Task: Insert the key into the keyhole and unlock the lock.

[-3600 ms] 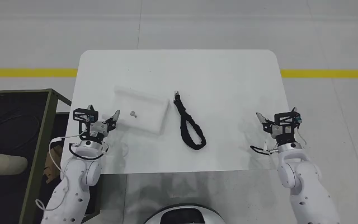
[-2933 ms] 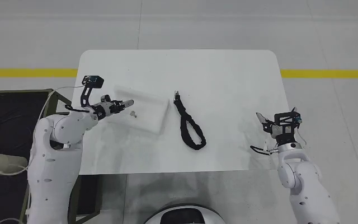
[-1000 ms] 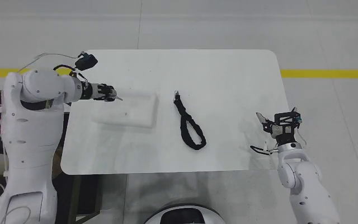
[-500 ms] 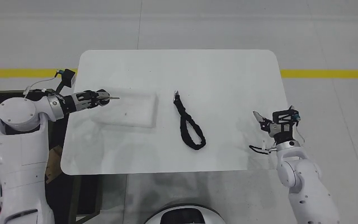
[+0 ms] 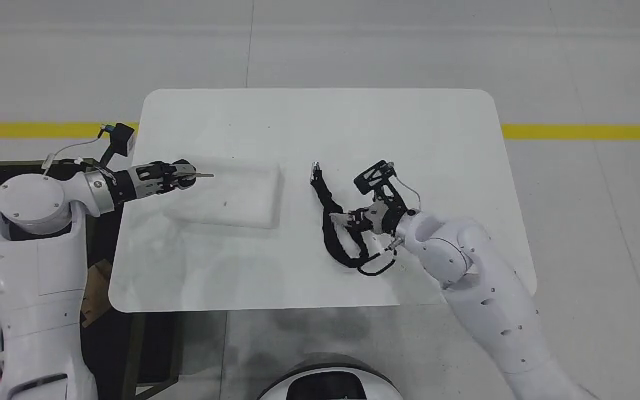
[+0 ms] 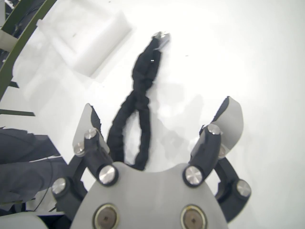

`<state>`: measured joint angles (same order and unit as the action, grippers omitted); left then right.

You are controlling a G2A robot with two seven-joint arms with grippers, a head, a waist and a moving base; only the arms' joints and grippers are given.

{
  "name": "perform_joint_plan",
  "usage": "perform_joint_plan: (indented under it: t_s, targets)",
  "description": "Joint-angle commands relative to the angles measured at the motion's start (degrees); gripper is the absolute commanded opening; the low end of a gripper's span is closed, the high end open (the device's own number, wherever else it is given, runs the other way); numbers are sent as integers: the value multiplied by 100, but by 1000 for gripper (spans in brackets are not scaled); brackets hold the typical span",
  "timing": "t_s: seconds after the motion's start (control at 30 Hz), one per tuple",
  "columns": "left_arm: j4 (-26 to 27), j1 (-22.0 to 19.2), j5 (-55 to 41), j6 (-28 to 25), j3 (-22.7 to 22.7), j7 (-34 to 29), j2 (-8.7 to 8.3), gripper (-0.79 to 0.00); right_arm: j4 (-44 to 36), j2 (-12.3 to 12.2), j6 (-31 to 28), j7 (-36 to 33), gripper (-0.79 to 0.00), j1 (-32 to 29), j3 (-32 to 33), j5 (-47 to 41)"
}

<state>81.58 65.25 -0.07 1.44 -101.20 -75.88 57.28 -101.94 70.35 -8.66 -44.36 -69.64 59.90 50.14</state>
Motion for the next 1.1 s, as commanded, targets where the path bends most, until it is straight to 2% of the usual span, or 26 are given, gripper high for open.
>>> perform_joint_plan:
  t_s: [0.0, 0.07, 0.13, 0.27, 0.43, 0.6, 0.83, 0.93, 1.07]
  targets:
    - [0, 0, 0, 0, 0, 0, 0, -785, 70, 86, 56, -160, 0, 114, -293, -347]
    - [0, 0, 0, 0, 0, 0, 0, -785, 149, 181, 117, -362, 0, 234, -488, -865]
    - [0, 0, 0, 0, 0, 0, 0, -785, 237, 261, 160, -427, 0, 364, -659, -977]
    - [0, 0, 0, 0, 0, 0, 0, -785, 494, 432, 277, -145, 0, 539, -1028, -749]
    - [0, 0, 0, 0, 0, 0, 0, -785, 1370, 694, 591, 447, 0, 956, -1317, -287]
    - [0, 0, 0, 0, 0, 0, 0, -785, 1887, 867, 665, 974, 0, 1313, -1209, 316]
    - [0, 0, 0, 0, 0, 0, 0, -785, 2467, 1037, 347, 1141, 0, 1567, -1147, 1210]
    - [0, 0, 0, 0, 0, 0, 0, -785, 2585, 1119, 122, 1108, 0, 1607, -1112, 1293]
    - [0, 0, 0, 0, 0, 0, 0, -785, 2691, 1207, 99, 1311, 0, 1619, -1020, 1690]
